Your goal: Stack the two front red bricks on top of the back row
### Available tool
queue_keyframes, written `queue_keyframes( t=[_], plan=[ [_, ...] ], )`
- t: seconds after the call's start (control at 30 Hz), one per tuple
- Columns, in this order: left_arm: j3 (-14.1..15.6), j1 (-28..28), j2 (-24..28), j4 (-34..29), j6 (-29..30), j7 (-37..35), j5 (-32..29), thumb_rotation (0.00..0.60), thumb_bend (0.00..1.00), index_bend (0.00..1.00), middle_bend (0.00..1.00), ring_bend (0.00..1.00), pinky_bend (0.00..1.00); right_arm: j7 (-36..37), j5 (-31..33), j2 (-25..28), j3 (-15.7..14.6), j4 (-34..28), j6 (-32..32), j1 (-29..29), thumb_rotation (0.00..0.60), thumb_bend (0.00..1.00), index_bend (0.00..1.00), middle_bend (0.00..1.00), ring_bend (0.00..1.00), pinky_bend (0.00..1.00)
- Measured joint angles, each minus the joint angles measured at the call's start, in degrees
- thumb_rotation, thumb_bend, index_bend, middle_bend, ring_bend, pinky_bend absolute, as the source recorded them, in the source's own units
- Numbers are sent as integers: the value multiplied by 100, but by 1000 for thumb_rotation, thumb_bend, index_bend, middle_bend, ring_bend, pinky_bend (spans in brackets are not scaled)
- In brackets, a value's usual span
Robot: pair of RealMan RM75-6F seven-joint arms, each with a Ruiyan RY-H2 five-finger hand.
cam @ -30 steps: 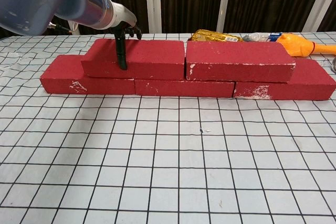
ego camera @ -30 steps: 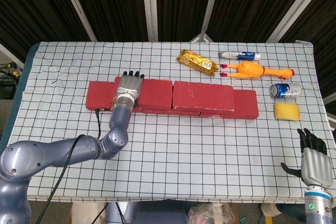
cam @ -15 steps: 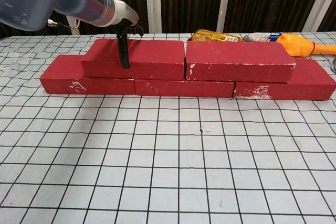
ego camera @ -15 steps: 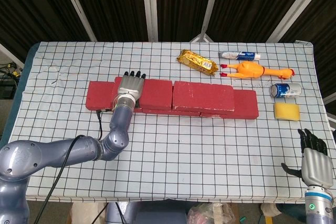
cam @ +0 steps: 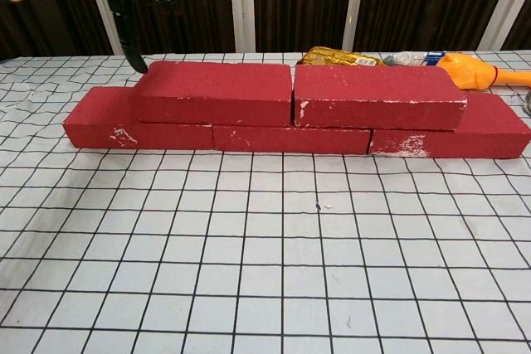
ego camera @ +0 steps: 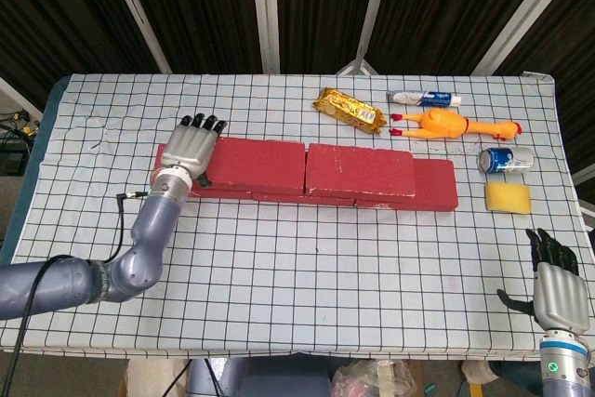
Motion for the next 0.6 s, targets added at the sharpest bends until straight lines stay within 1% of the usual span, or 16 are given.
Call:
queue_keyframes(
  t=[0.1,0.2,0.3,0.43,0.6],
  plan=[
    [170,432,233,-235,28,-490,707,600,0,226,183,30,143,-22,-10,-12,-12,-8,-1,4,600,190,48,0,0,0],
    [395,834,416,-391,66,-894,1285,600,0,242,189,34,144,-35,-24,-20,-23,-20,-5,8,600,190,48,0,0,0],
    [669,1142,547,-487,68,-1172,1648,600,0,242,192,45,145,-50,-41,-32,-28,-23,10,9,600,190,47,0,0,0],
    [920,1305,571,-436,-44,-1320,1826,600,0,237,190,48,146,-75,-40,-39,-43,-28,-19,23,600,189,48,0,0,0],
    [1049,1354,439,-254,-124,-1389,1934,600,0,208,190,48,146,-67,-24,-47,-35,-19,-20,27,600,190,48,0,0,0]
  ],
)
